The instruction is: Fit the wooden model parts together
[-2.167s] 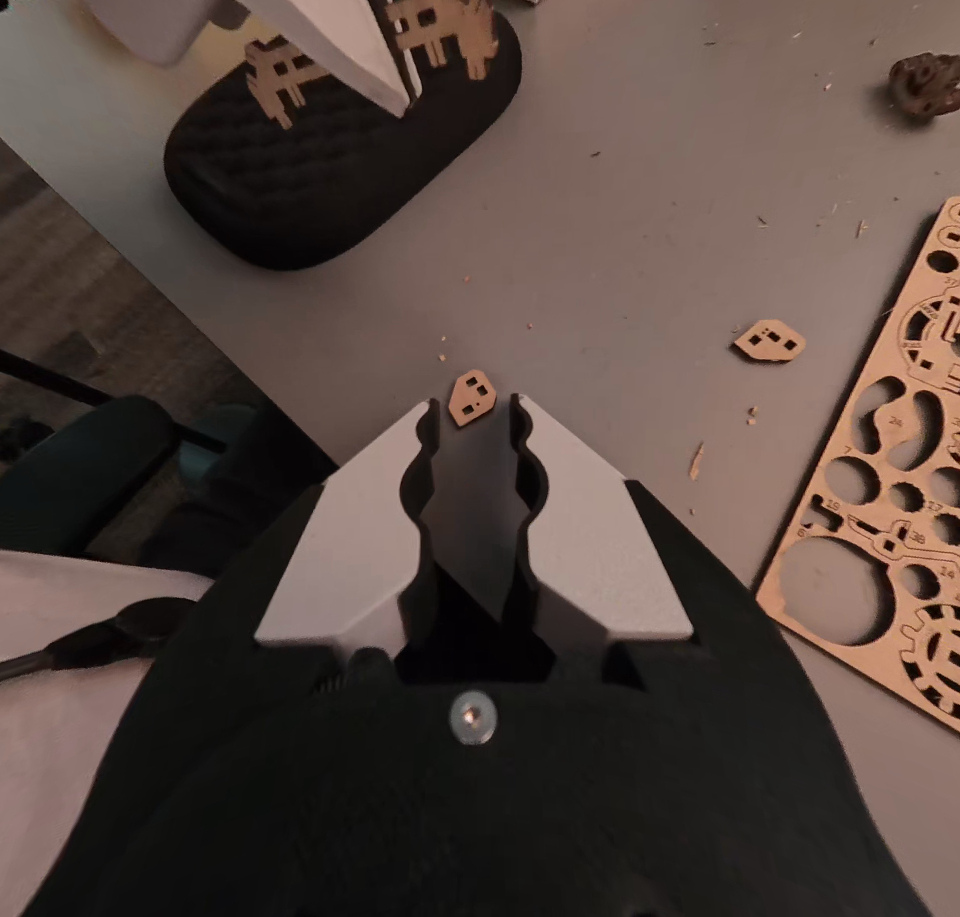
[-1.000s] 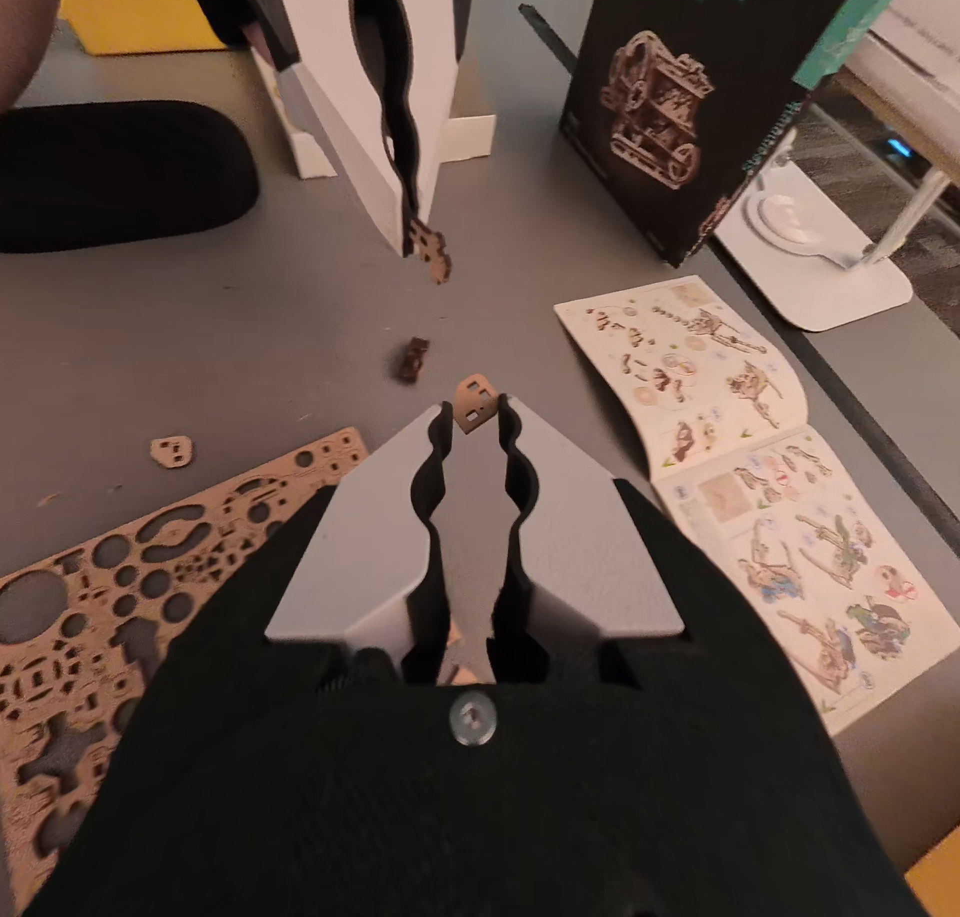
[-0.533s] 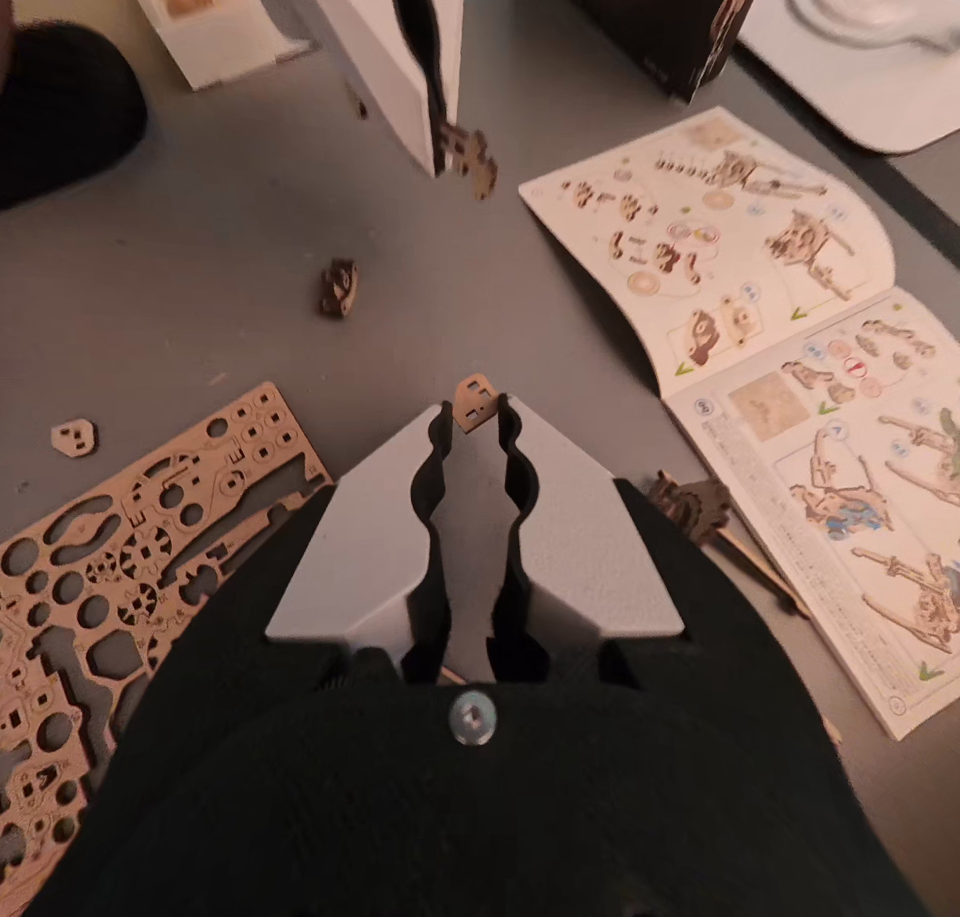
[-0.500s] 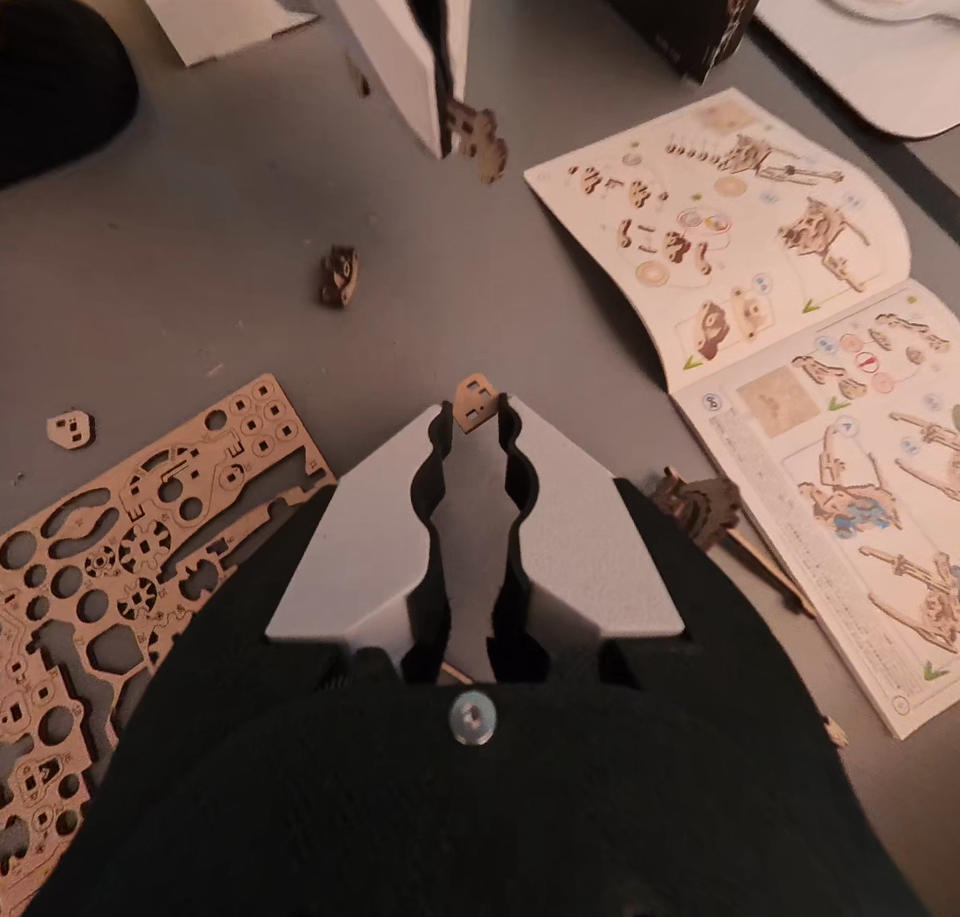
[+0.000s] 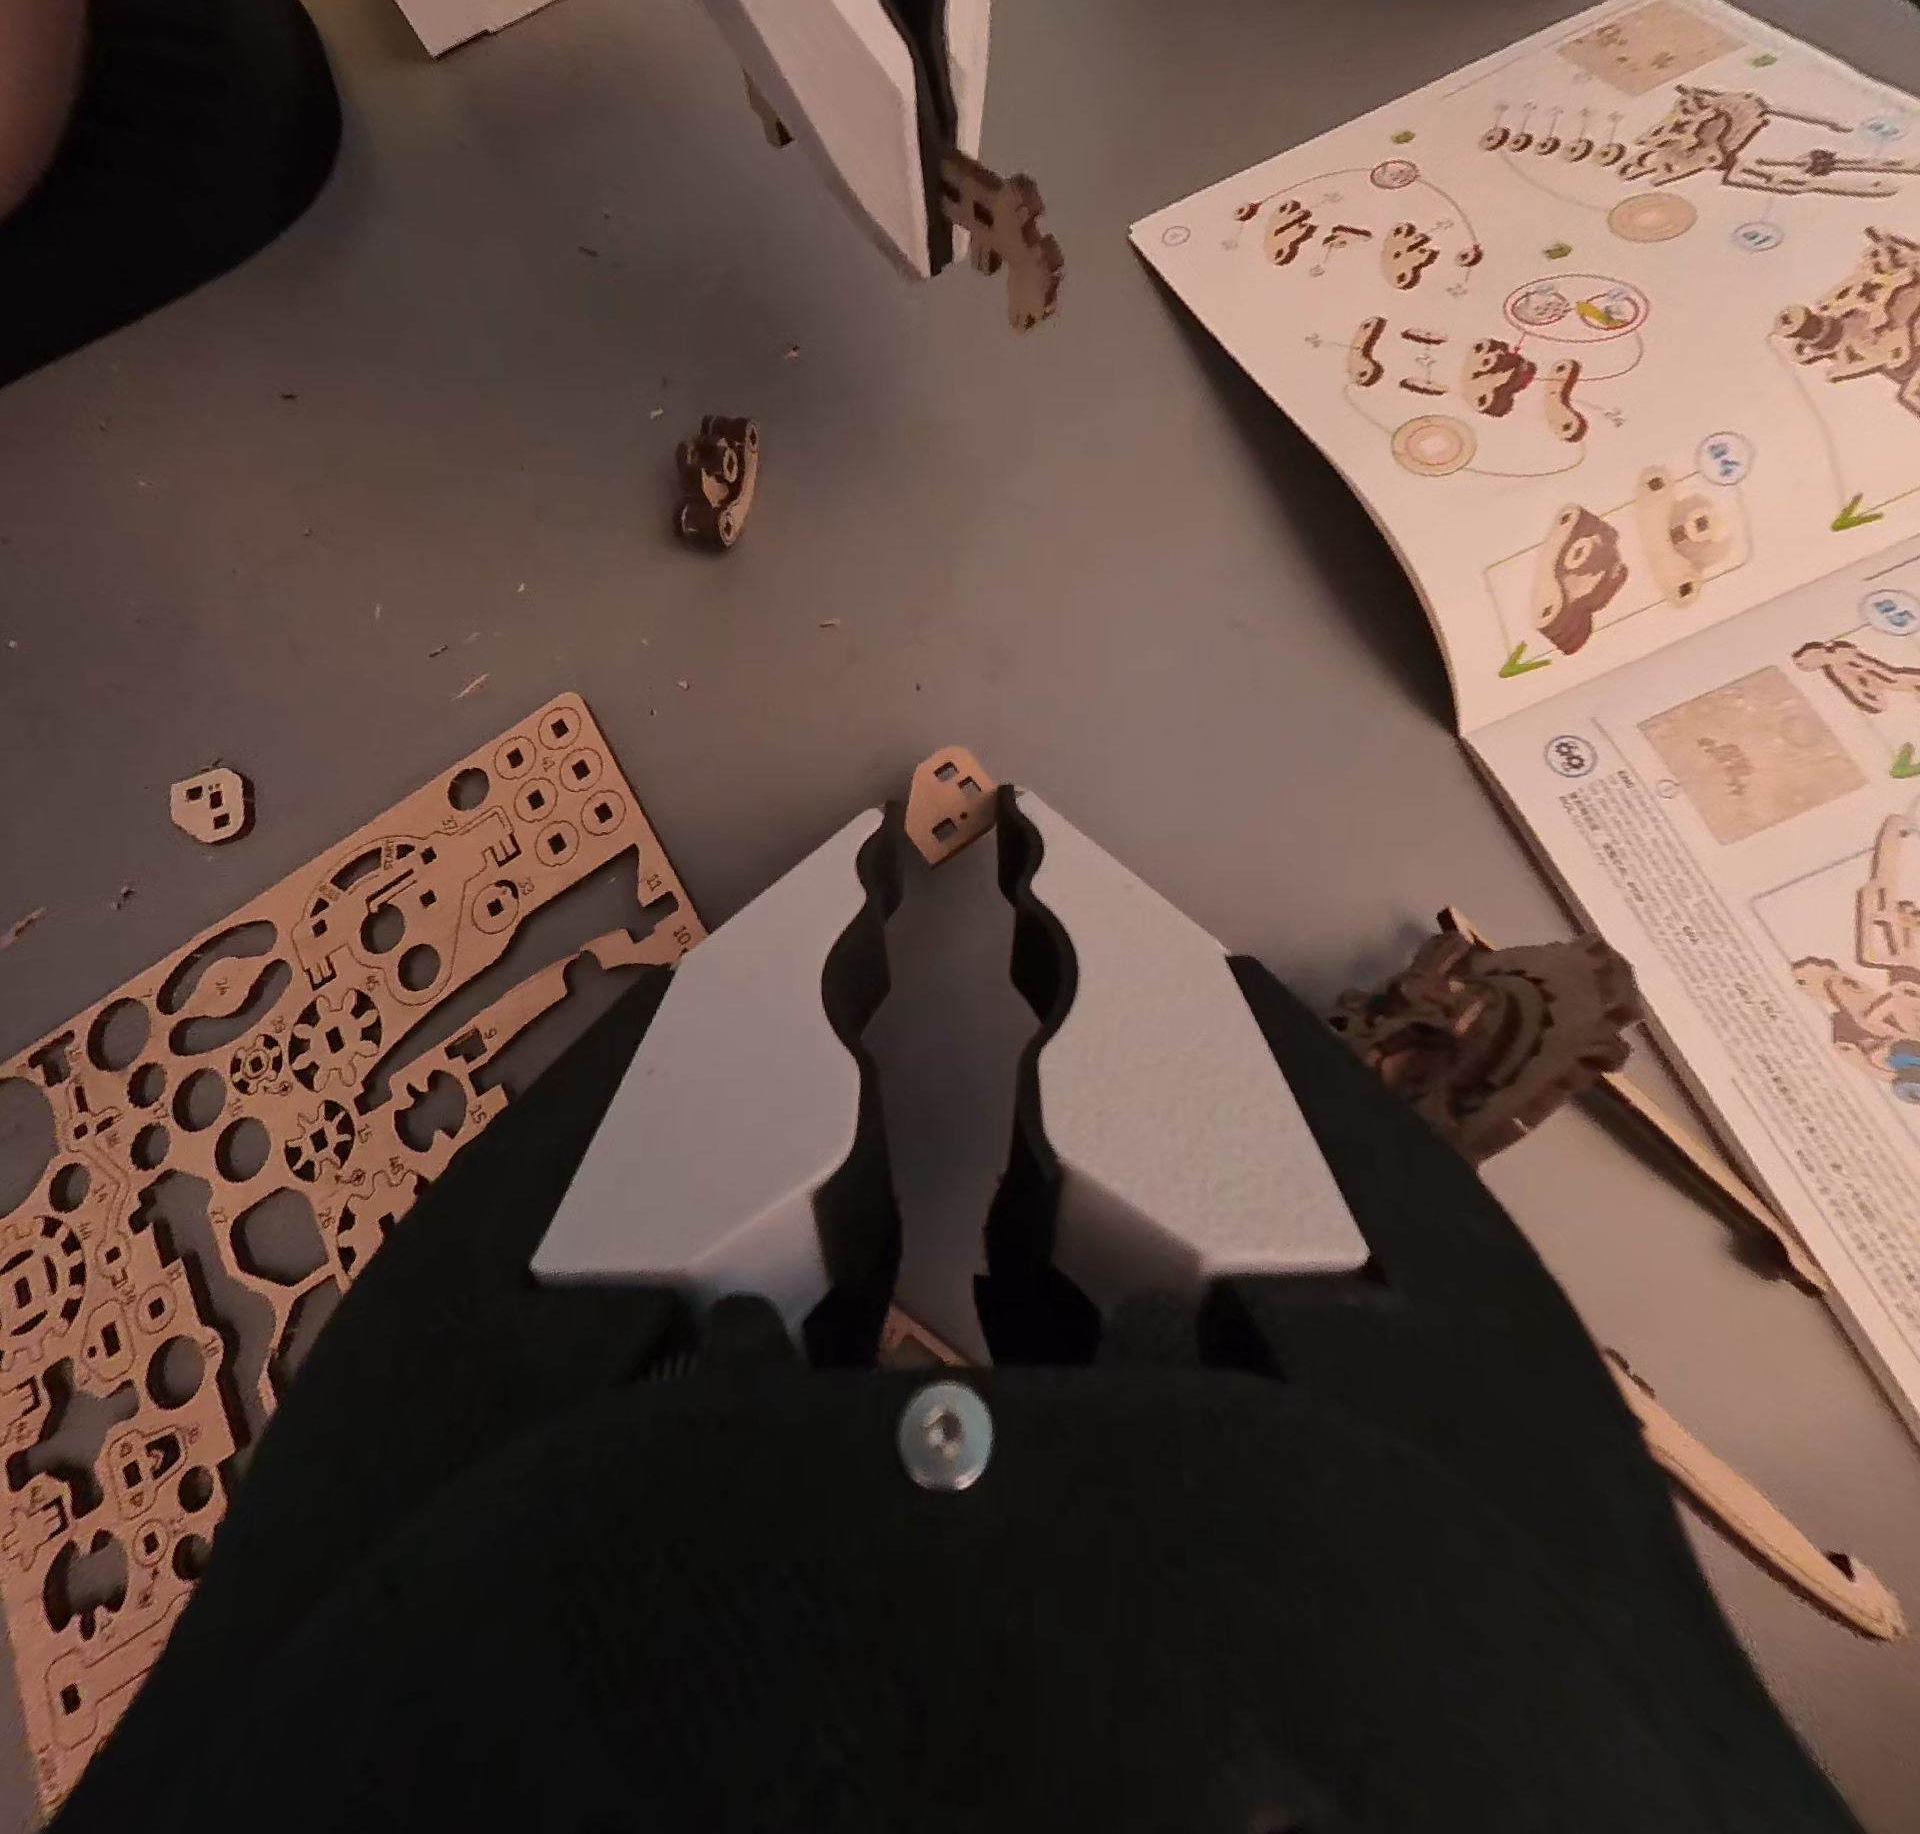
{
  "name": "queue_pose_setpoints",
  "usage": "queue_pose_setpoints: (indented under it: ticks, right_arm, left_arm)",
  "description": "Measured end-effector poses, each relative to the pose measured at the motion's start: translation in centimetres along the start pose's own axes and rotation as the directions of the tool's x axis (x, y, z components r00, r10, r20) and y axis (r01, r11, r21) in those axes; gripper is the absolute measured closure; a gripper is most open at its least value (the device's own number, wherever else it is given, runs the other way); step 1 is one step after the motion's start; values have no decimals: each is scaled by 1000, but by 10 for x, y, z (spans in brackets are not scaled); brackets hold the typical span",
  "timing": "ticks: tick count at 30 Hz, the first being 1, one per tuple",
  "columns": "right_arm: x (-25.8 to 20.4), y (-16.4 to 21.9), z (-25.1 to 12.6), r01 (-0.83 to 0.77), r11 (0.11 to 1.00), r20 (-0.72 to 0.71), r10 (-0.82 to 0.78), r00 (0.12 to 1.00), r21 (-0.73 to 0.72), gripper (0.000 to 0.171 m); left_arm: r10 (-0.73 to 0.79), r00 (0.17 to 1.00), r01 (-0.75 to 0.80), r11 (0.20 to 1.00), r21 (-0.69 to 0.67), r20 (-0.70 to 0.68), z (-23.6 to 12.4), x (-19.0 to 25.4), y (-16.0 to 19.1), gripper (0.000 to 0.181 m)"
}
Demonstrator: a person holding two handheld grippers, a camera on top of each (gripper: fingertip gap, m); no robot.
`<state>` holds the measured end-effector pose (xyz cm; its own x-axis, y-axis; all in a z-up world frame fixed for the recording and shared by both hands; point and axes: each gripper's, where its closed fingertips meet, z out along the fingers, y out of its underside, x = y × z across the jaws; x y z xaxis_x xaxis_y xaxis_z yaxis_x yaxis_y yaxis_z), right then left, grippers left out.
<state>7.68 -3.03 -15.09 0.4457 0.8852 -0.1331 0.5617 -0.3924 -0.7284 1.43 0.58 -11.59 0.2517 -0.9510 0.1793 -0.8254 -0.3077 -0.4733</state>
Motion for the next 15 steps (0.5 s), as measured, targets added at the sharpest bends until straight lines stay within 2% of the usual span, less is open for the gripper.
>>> queue_pose_setpoints:
  ticks: [15]
  right_arm:
    - [2, 7, 5, 9, 999, 7, -9, 1000, -32, 155]
  left_arm:
    - [0, 1000, 0, 1000, 0, -4, 0, -1, 1, 181]
